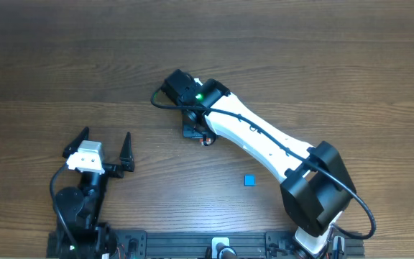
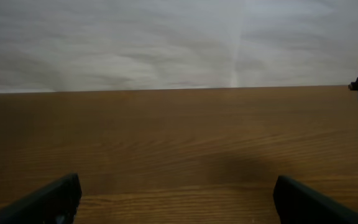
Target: Stack Cubes
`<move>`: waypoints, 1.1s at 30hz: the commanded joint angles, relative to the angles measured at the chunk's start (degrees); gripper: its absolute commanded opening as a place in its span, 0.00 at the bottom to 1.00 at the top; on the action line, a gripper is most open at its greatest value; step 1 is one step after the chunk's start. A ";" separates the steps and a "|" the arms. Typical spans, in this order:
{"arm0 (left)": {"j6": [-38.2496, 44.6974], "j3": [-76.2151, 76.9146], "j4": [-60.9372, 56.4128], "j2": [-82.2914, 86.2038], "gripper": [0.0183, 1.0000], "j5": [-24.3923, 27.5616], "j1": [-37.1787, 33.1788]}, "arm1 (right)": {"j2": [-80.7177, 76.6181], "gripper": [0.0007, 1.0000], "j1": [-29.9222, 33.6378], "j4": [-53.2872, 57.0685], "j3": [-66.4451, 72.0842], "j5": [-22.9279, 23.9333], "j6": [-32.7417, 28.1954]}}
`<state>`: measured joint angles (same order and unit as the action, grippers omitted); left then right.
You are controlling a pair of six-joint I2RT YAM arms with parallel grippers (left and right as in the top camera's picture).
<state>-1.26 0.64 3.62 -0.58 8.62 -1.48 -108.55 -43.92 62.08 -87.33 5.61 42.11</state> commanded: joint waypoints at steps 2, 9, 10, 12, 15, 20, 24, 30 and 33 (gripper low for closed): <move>0.85 -0.31 -0.09 0.42 1.00 0.55 -0.31 | -2.08 0.09 0.33 -0.17 -0.72 0.90 0.72; 0.85 -0.31 -0.09 0.42 1.00 0.55 -0.31 | -2.08 0.58 0.33 -0.22 -0.72 0.44 0.72; 0.85 -0.31 -0.09 0.42 1.00 0.55 -0.31 | -2.10 0.62 0.33 -0.24 -0.72 0.42 0.72; 0.85 -0.31 -0.09 0.42 1.00 0.55 -0.31 | -2.10 0.72 0.33 -0.31 -0.72 0.33 0.72; 0.85 -0.31 -0.09 0.42 1.00 0.55 -0.31 | -2.08 0.89 0.33 -0.44 -0.74 0.24 0.70; 0.85 -0.31 -0.09 0.42 1.00 0.55 -0.31 | -2.08 0.99 0.33 -0.61 -0.74 0.24 0.66; 0.85 -0.31 -0.09 0.42 1.00 0.55 -0.31 | -1.49 0.99 0.33 -0.33 -0.74 0.24 0.46; 0.85 -0.31 -0.09 0.42 1.00 0.55 -0.31 | 6.67 0.99 0.35 1.38 -0.76 0.28 -4.48; 0.85 -0.31 -0.09 0.42 1.00 0.55 -0.31 | 14.21 0.99 0.33 4.17 -0.74 0.33 -7.23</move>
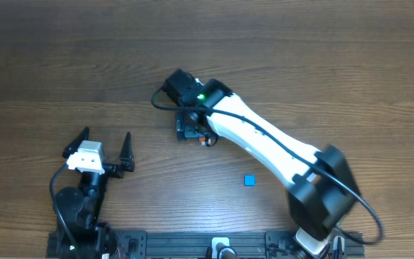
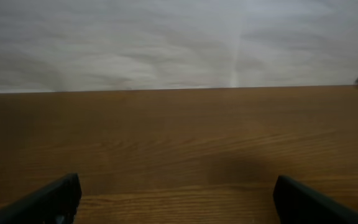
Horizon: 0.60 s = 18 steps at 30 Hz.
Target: Stack Cubes
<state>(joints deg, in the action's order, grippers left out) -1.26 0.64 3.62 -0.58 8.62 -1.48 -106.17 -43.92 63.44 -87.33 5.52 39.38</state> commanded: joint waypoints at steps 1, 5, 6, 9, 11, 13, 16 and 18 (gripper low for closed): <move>0.85 -0.31 -0.09 0.42 1.00 0.55 -0.31 | 14.12 0.99 0.33 4.52 -0.74 0.87 -4.79; 0.85 -0.31 -0.09 0.42 1.00 0.55 -0.31 | 21.24 0.99 0.33 11.78 0.15 3.65 -4.76; 0.85 -0.31 -0.09 0.42 1.00 0.55 -0.31 | 22.93 0.99 0.35 13.22 0.98 3.85 -4.74; 0.85 -0.31 -0.09 0.42 1.00 0.55 -0.31 | 29.75 0.99 0.81 14.58 7.85 3.80 -4.04; 0.85 -0.31 -0.09 0.42 1.00 0.55 -0.31 | 33.31 0.99 1.16 13.57 13.62 3.80 -1.75; 0.85 -0.31 -0.09 0.42 1.00 0.55 -0.31 | 35.76 0.99 1.20 12.48 18.91 3.78 0.35; 0.85 -0.31 -0.09 0.42 1.00 0.55 -0.31 | 39.50 0.99 1.18 9.11 31.10 3.13 4.87; 0.85 -0.31 -0.09 0.42 1.00 0.55 -0.31 | 39.80 0.99 1.18 5.55 36.33 0.92 5.25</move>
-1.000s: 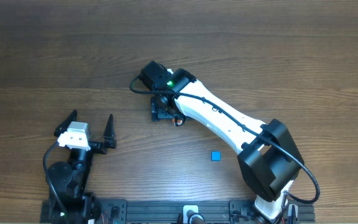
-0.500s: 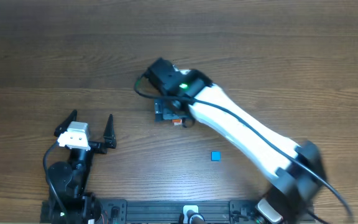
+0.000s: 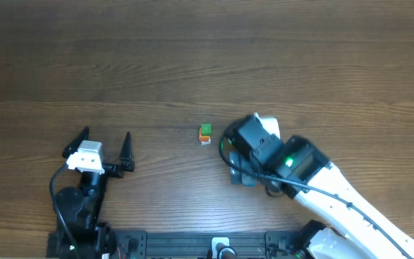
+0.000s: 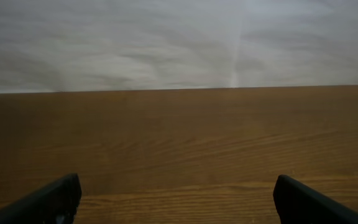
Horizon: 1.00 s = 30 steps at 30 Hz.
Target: Stack Cubes
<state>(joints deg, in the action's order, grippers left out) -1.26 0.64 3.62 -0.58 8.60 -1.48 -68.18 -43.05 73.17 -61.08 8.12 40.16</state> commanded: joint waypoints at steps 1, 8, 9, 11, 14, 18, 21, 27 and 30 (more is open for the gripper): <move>0.85 -0.31 -0.09 0.42 1.00 0.57 -0.31 | 1.79 0.99 0.31 -6.64 12.59 -3.06 4.48; 0.85 -0.31 -0.09 0.42 1.00 0.57 -0.31 | 0.09 0.99 0.26 -21.38 22.93 -5.88 4.59; 0.85 -0.31 -0.09 0.42 1.00 0.57 -0.31 | -0.55 0.99 0.26 -22.47 23.32 -5.88 4.57; 0.85 -0.31 -0.09 0.42 1.00 0.55 -0.31 | -2.21 0.99 0.26 -23.89 23.54 -5.62 4.55; 0.85 -0.31 -0.09 0.42 1.00 0.57 -0.31 | -5.46 0.99 0.26 -25.29 23.54 -4.90 4.55; 0.85 -0.31 -0.09 0.42 1.00 0.57 -0.31 | -9.90 0.99 0.26 -27.54 23.54 -4.81 4.57; 0.85 -0.31 -0.09 0.42 1.00 0.57 -0.31 | -12.37 0.99 0.31 -29.55 23.54 -4.70 4.55; 0.85 -0.31 -0.09 0.42 1.00 0.55 -0.31 | -12.83 0.86 0.39 -30.51 23.54 -3.78 4.55; 0.85 -0.31 -0.09 0.42 1.00 0.57 -0.31 | -12.83 0.63 0.37 -30.53 23.54 -3.78 4.55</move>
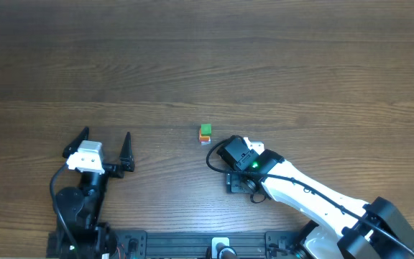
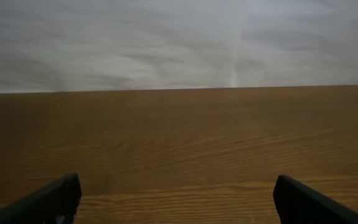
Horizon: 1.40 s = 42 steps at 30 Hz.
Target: Stack Cubes
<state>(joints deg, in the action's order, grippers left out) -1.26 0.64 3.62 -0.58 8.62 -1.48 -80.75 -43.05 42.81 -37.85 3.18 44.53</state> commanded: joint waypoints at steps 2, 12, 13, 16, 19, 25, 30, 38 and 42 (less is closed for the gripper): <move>0.85 -0.31 -0.09 0.42 1.00 0.55 -0.31 | -0.26 0.55 0.37 -0.17 0.31 1.16 0.17; 0.85 -0.31 -0.09 0.42 1.00 0.55 -0.31 | -0.26 0.40 0.37 -0.17 0.42 1.20 0.17; 0.85 -0.31 -0.09 0.42 1.00 0.55 -0.31 | -0.26 0.39 0.37 -0.20 0.42 1.20 0.17; 0.85 -0.31 -0.09 0.42 1.00 0.52 -0.31 | -0.26 0.35 0.37 -0.17 0.44 1.20 0.17; 0.85 -0.31 -0.09 0.42 1.00 0.55 -0.31 | -0.26 0.32 0.37 -0.20 0.44 1.20 0.17; 0.85 -0.31 -0.09 0.42 1.00 0.55 -0.31 | -0.26 0.16 0.37 -0.70 0.42 1.20 0.20; 0.85 -0.31 -0.09 0.42 1.00 0.55 -0.31 | -0.26 0.09 0.46 -1.33 -1.97 1.20 -0.87; 0.85 -0.31 -0.09 0.42 1.00 0.55 -0.31 | -0.39 0.01 1.49 9.14 -19.69 4.04 -5.84; 0.85 -0.31 -0.09 0.42 1.00 0.52 -0.31 | -2.86 0.01 1.51 18.93 -32.35 6.34 -5.81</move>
<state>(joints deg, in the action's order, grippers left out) -1.26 0.64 3.60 -0.58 8.64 -1.48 -81.73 -41.98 58.15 -62.30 6.24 39.72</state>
